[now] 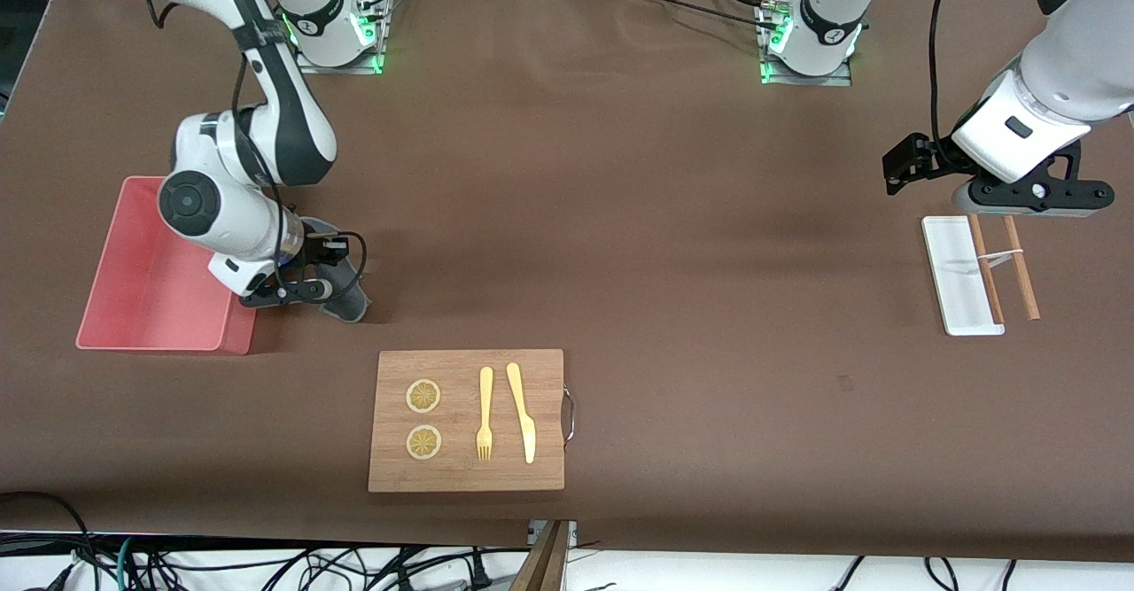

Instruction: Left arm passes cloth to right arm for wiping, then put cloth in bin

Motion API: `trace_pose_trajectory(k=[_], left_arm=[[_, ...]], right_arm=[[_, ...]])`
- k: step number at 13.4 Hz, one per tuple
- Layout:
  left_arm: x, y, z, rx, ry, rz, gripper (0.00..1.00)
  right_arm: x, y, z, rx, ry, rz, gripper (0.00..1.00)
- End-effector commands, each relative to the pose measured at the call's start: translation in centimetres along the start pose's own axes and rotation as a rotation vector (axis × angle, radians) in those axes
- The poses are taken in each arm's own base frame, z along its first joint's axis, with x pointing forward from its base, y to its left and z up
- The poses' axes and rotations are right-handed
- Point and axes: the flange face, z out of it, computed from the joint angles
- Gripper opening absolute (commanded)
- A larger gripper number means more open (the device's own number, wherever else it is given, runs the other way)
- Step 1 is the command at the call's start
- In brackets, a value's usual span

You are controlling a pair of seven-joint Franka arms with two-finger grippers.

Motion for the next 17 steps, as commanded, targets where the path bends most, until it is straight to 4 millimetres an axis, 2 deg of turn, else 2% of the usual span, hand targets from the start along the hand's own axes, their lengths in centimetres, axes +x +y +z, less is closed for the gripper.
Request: trace_pose_trajectory(k=[1, 2, 3, 5, 7, 10, 13, 16, 17], left_arm=[[-0.5, 0.0, -0.6, -0.022, -0.018, 0.019, 1.00], [-0.5, 0.0, -0.6, -0.021, -0.019, 0.020, 1.00], [-0.5, 0.0, -0.6, -0.021, -0.019, 0.020, 1.00], [-0.5, -0.1, -0.7, -0.022, -0.018, 0.018, 1.00], [-0.5, 0.0, -0.7, -0.022, -0.018, 0.019, 1.00], [-0.6, 0.0, -0.9, -0.022, -0.015, 0.015, 1.00], [-0.6, 0.0, -1.1, -0.019, -0.010, 0.004, 1.00], [-0.4, 0.0, -1.5, -0.021, 0.001, 0.014, 1.00], [-0.4, 0.0, -1.5, -0.023, 0.001, 0.019, 1.00]], right_arm=[[0.8, -0.2, 2.8, -0.025, 0.021, 0.012, 0.00], [1.1, -0.7, 4.2, -0.029, 0.018, 0.009, 0.00], [1.3, -2.0, 5.0, -0.028, 0.024, 0.000, 0.00], [1.5, -4.7, 5.9, -0.034, 0.032, 0.037, 0.00], [1.4, -8.3, 6.0, -0.037, 0.038, 0.085, 0.00], [0.7, -15.6, 6.0, -0.039, 0.049, 0.154, 0.00], [-0.9, -24.6, 5.7, 0.028, 0.038, 0.238, 0.00], [-1.9, -32.4, 3.0, 0.118, 0.037, 0.346, 0.00], [-2.2, -34.0, 2.0, 0.143, 0.028, 0.368, 0.00]])
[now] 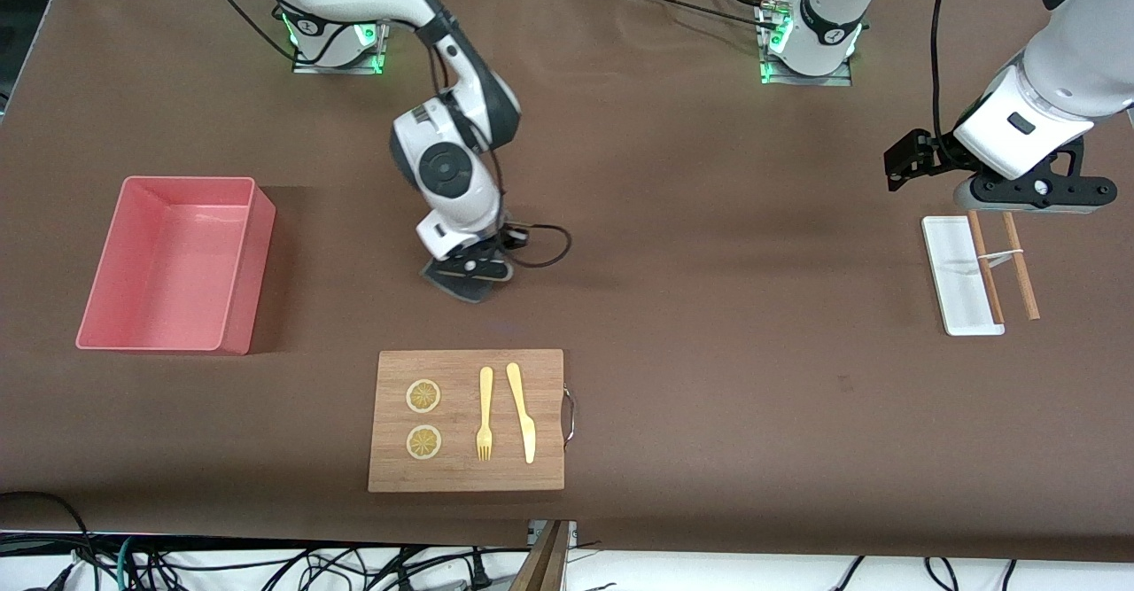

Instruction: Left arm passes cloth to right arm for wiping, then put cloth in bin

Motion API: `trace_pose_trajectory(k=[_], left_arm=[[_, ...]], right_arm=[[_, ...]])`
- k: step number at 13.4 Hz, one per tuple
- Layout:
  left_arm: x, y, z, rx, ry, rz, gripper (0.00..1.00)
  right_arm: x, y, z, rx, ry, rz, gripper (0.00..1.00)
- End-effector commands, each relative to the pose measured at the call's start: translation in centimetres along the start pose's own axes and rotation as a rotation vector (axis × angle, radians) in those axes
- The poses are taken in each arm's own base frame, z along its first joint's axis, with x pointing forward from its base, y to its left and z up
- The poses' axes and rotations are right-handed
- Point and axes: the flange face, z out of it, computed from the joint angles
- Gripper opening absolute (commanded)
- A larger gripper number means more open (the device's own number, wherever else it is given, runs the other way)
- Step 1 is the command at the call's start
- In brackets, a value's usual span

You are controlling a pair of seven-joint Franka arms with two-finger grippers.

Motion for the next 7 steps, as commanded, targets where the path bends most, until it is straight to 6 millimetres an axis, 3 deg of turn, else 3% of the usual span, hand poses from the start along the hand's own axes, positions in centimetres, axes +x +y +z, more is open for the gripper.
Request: trace_pose_trajectory(k=[1, 3, 7], left_arm=[[-0.2, 0.0, -0.9, -0.023, 0.003, 0.019, 1.00], [0.0, -0.2, -0.7, -0.022, 0.001, 0.015, 1.00], [1.2, -0.7, -0.3, -0.028, 0.001, 0.004, 1.00]], right_arm=[[-0.2, -3.3, -1.7, 0.035, -0.033, 0.069, 0.00], [0.0, -2.5, -2.5, 0.019, -0.049, 0.078, 0.00], [4.1, 3.6, -1.2, -0.060, -0.076, 0.158, 0.00]])
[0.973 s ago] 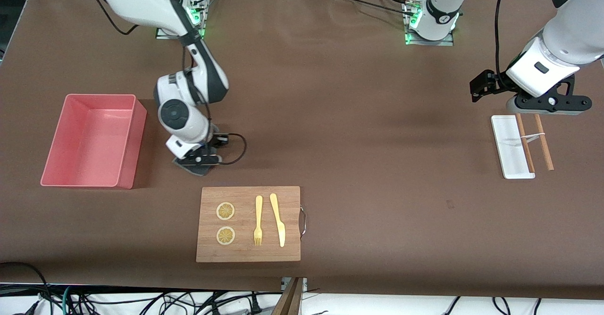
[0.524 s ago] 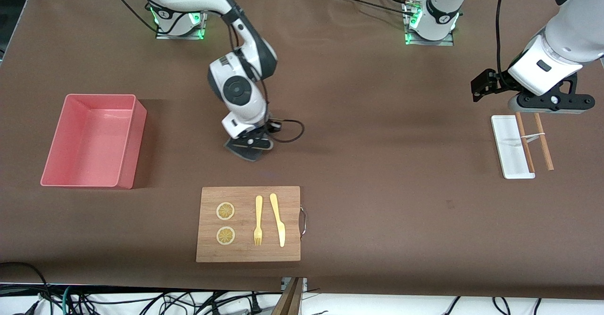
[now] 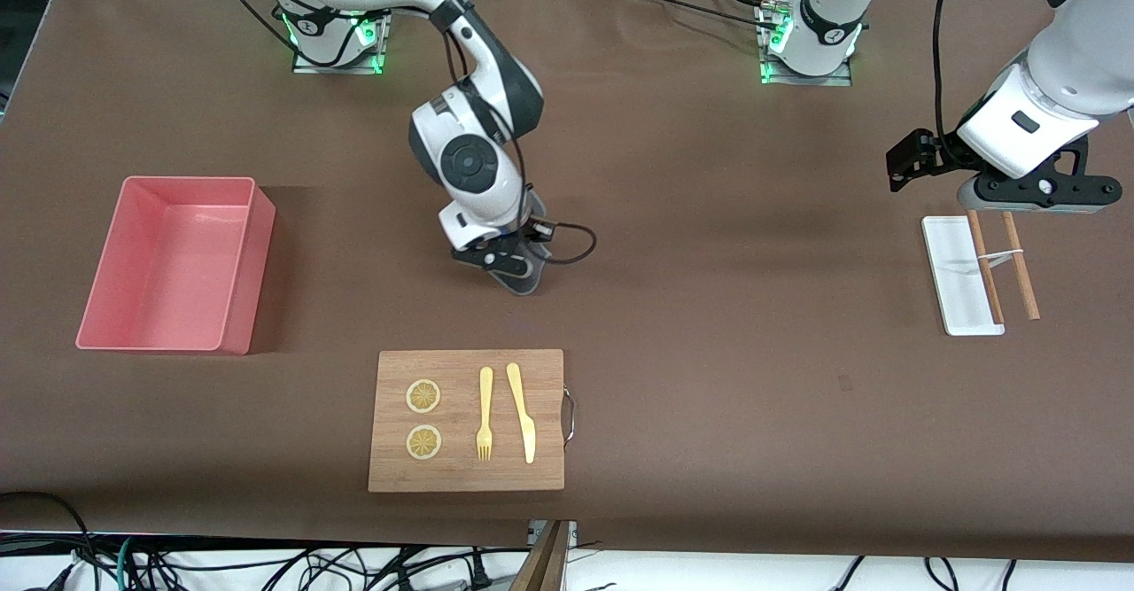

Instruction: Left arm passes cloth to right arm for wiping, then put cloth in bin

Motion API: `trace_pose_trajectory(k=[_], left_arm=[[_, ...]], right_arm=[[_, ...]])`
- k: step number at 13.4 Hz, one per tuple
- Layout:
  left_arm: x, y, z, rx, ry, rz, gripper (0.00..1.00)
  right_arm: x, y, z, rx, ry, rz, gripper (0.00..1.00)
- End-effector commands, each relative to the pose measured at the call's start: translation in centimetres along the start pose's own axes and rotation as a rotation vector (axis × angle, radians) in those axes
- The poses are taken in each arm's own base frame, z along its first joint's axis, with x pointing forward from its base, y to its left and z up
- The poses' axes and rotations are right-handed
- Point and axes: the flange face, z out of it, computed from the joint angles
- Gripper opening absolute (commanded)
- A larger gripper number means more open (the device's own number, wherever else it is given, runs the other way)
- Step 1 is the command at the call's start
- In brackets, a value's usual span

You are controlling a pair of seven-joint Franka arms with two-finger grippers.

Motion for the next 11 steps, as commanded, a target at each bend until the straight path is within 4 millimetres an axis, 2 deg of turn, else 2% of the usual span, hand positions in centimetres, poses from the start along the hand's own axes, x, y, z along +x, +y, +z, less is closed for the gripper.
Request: trace_pose_trajectory(k=[1, 3, 4, 5, 7, 9, 11], left_arm=[[1.6, -0.7, -0.4, -0.030, 0.005, 0.002, 1.00], [3.3, -0.6, 0.4, -0.030, 0.001, -0.002, 1.00], [4.3, -0.7, 0.1, -0.032, 0.013, -0.001, 1.00], [4.5, -0.7, -0.5, -0.034, 0.022, -0.001, 1.00], [4.3, -0.9, -0.1, -0.034, -0.007, -0.003, 1.00], [4.0, -1.0, 0.1, -0.033, -0.032, -0.002, 1.00], [4.0, -1.1, 0.0, -0.034, -0.031, -0.004, 1.00]], right_arm=[[3.1, 3.9, 0.7, -0.021, -0.036, 0.018, 0.00], [5.8, 8.0, 1.6, -0.033, -0.062, -0.001, 0.00], [6.8, 10.1, 2.1, -0.041, -0.079, 0.000, 0.00], [8.2, 13.1, 2.7, -0.043, -0.091, -0.004, 0.00], [11.7, 18.9, 2.9, -0.026, -0.112, -0.084, 0.00], [14.1, 23.1, 3.0, -0.008, -0.118, -0.149, 0.00], [16.4, 27.2, 2.2, 0.002, -0.106, -0.192, 0.00]])
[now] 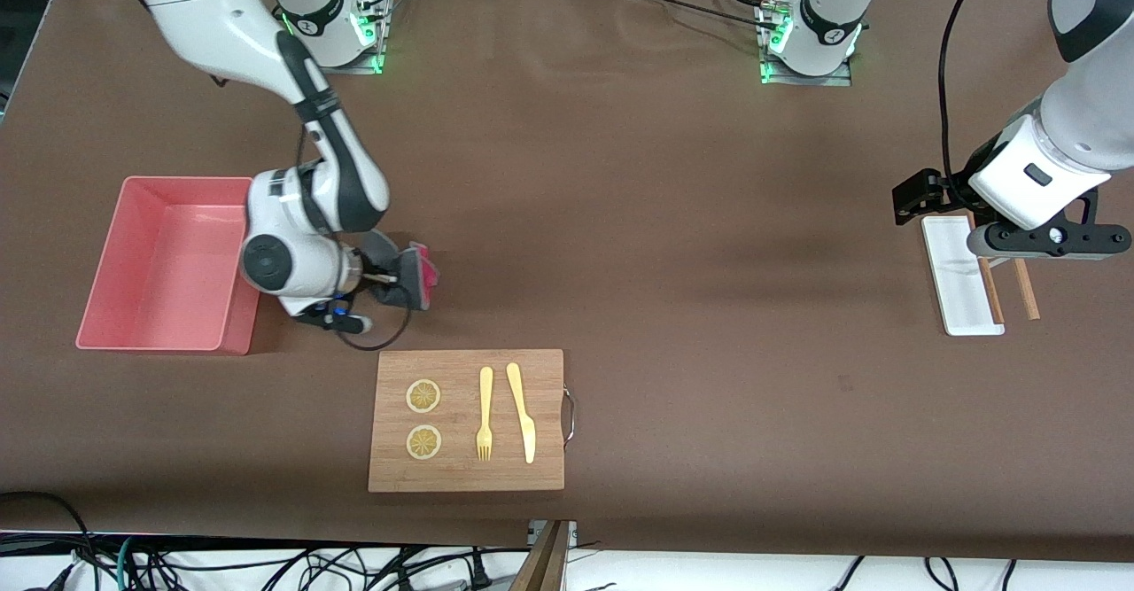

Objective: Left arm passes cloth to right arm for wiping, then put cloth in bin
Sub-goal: 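Carry the cloth with the right gripper over the pink bin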

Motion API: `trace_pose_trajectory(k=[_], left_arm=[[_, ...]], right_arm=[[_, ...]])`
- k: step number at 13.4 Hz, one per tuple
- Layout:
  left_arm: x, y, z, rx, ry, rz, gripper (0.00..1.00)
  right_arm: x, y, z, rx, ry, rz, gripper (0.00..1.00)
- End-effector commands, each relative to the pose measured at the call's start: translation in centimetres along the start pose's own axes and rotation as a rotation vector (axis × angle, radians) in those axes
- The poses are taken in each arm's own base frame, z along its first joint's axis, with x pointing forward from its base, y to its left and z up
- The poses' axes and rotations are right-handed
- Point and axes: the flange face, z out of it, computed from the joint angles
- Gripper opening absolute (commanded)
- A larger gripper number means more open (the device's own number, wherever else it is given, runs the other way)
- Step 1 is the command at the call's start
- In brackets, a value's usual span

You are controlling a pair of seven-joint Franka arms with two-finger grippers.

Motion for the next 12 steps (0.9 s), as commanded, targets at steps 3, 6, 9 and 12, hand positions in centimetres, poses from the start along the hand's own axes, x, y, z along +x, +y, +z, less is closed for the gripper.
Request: trace_pose_trajectory(k=[3, 6, 9, 12], left_arm=[[0.1, -0.1, -0.8, -0.022, -0.004, 0.014, 1.00], [0.1, -0.1, -0.8, -0.022, -0.004, 0.014, 1.00], [0.1, -0.2, -0.8, -0.024, -0.004, 0.012, 1.00], [0.1, -0.1, -0.8, -0.024, -0.004, 0.014, 1.00]], right_arm=[[2.4, 10.1, -2.6, 0.033, 0.061, -0.199, 0.00], [3.2, 15.3, -4.8, -0.004, 0.098, -0.315, 0.00], [1.9, 16.1, -10.2, 0.000, 0.112, -0.327, 0.00], [0.1, 17.1, -17.7, -0.056, 0.086, -0.355, 0.00]])
